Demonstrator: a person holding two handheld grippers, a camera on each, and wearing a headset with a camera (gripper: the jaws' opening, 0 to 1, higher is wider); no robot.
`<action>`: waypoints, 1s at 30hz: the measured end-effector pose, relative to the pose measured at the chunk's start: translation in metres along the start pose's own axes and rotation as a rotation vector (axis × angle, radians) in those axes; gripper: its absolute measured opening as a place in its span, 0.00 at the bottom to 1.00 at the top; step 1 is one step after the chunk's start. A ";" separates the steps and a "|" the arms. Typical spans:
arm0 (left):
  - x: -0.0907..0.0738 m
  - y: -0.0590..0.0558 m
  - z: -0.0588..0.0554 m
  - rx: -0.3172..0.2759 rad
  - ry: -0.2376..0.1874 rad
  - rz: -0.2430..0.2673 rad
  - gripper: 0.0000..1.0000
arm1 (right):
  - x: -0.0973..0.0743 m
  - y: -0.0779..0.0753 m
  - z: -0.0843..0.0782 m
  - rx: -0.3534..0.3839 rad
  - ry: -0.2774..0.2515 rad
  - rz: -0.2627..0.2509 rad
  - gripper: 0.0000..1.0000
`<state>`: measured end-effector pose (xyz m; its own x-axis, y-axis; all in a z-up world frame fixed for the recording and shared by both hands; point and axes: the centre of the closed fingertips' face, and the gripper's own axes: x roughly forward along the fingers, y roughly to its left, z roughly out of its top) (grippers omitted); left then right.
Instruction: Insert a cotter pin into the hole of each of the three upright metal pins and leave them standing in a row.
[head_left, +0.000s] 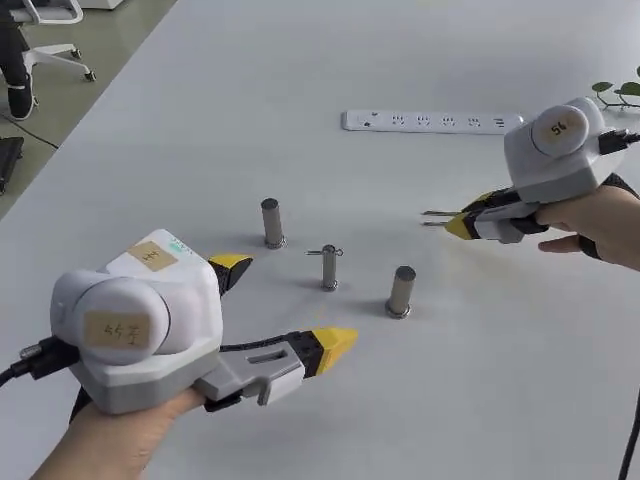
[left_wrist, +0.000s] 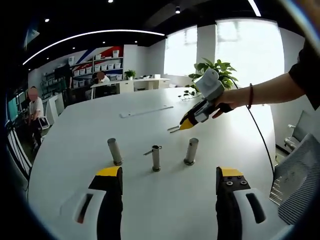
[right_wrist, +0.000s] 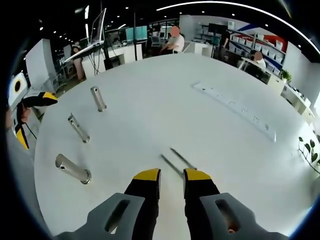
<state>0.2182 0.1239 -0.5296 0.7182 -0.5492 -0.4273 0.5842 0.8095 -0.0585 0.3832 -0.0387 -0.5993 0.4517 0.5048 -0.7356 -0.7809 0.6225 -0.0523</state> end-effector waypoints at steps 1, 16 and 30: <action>0.000 0.000 0.000 0.000 0.000 0.000 0.76 | 0.001 -0.001 0.000 -0.001 0.001 0.001 0.13; 0.000 0.001 -0.002 -0.008 0.004 -0.013 0.75 | 0.011 -0.003 -0.004 -0.163 0.114 0.065 0.09; -0.004 0.001 -0.003 -0.009 0.001 -0.007 0.74 | 0.008 0.007 -0.003 -0.191 0.221 0.144 0.02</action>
<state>0.2149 0.1278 -0.5304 0.7135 -0.5547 -0.4280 0.5858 0.8075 -0.0700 0.3798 -0.0318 -0.6073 0.2427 0.4241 -0.8725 -0.9060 0.4205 -0.0476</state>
